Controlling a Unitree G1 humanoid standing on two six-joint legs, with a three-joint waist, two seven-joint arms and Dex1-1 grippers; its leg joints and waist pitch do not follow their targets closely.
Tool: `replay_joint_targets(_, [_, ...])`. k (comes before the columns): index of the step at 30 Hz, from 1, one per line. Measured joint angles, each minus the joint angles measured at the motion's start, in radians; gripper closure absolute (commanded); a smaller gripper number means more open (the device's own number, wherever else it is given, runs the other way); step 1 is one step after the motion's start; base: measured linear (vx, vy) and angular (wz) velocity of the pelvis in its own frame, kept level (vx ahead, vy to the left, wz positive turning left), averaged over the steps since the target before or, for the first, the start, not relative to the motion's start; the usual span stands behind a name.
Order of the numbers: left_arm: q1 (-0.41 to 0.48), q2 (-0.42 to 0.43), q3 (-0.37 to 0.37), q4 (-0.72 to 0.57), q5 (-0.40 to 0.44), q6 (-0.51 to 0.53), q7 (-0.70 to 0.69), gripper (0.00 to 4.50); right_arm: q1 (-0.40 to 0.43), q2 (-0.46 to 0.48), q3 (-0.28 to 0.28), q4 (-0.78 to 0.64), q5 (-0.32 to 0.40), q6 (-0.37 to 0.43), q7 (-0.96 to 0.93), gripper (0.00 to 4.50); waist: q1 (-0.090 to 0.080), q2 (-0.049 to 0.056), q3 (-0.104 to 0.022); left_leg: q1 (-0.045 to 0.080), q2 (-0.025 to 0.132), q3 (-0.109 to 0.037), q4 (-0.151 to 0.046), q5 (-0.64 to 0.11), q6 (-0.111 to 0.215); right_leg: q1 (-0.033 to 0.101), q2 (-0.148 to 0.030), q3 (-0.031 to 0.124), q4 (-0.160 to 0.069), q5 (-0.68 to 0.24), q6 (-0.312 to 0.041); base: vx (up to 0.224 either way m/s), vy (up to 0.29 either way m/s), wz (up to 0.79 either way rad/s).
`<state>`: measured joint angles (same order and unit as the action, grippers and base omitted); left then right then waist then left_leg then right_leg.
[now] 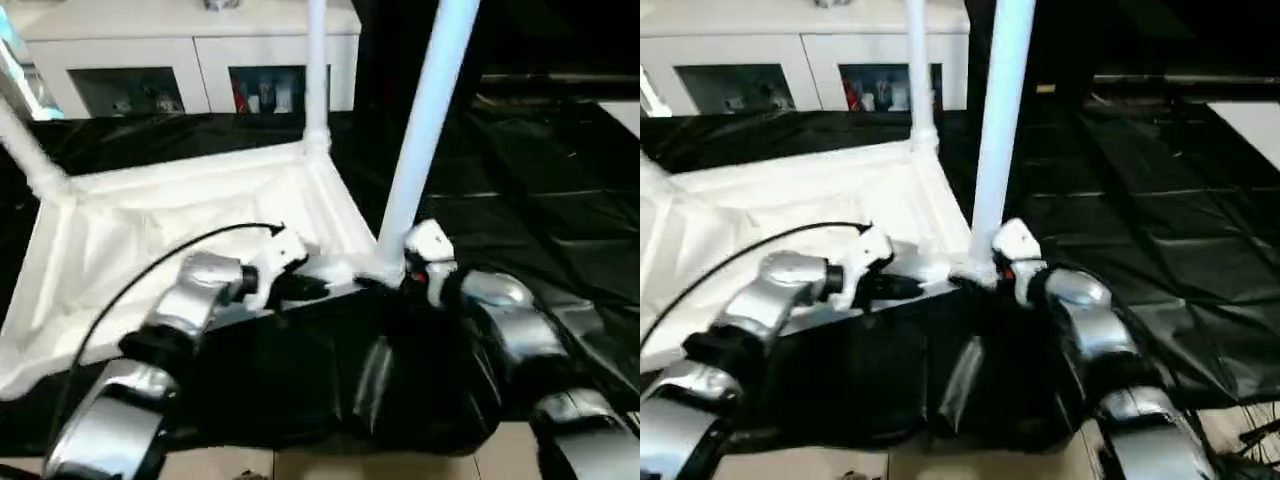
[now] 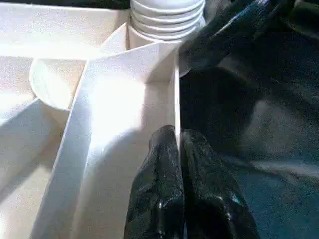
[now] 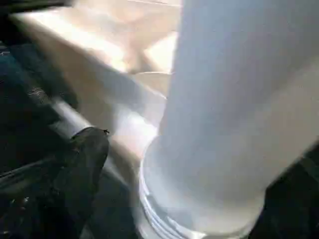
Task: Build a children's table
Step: Rotate leg to tighten
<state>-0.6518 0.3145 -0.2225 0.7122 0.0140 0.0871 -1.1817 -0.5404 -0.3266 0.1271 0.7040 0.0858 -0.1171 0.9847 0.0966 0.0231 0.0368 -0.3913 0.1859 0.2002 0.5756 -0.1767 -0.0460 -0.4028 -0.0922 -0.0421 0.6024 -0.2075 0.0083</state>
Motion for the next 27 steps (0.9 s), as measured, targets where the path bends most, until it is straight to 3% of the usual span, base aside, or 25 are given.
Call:
replay_joint_targets(9, [0.063, 0.067, -0.032, -0.120, -0.040, 0.095, -0.158, 4.50, 0.037, -0.036, 0.023, -0.070, 0.039, 0.032, 0.169, 0.07, -0.003, -0.005, 0.003, -0.001, 0.003, 0.000, 0.015, -0.004, -0.005, 0.000, 0.000, 0.002, 0.011, -0.001, -0.006, 0.000, 0.000, 0.00])
replay_joint_targets(17, [0.071, 0.072, -0.042, -0.150, -0.041, 0.116, -0.180, 4.50, 0.046, -0.074, 0.042, -0.115, 0.048, 0.080, 0.237, 0.07, -0.001, -0.007, 0.004, -0.001, 0.003, 0.001, 0.016, -0.001, 0.000, 0.000, -0.001, 0.001, 0.010, -0.001, -0.006, 0.000, 0.000, 0.00])
replay_joint_targets(18, [0.071, 0.072, -0.043, -0.151, -0.041, 0.120, -0.179, 4.50, 0.046, -0.074, 0.042, -0.115, 0.048, 0.086, 0.239, 0.34, -0.001, -0.007, 0.004, -0.001, 0.003, 0.001, 0.016, -0.001, 0.000, 0.000, -0.001, 0.001, 0.011, -0.001, -0.006, 0.000, 0.000, 0.00])
replay_joint_targets(20, [0.071, 0.072, -0.043, -0.151, -0.041, 0.126, -0.178, 4.50, 0.046, -0.074, 0.042, -0.115, 0.049, 0.092, 0.240, 0.34, -0.001, -0.007, 0.004, -0.001, 0.003, 0.001, 0.017, -0.001, 0.000, 0.000, -0.001, 0.001, 0.011, -0.001, -0.006, 0.000, 0.000, 0.00])
replay_joint_targets(27, [0.072, 0.072, -0.043, -0.158, -0.041, 0.133, -0.178, 4.50, 0.058, -0.073, 0.042, -0.135, 0.055, 0.115, 0.247, 1.15, -0.001, -0.007, 0.004, -0.001, 0.003, 0.001, 0.017, -0.001, 0.000, 0.000, -0.001, 0.001, 0.011, -0.001, -0.006, 0.000, 0.000, 0.00])
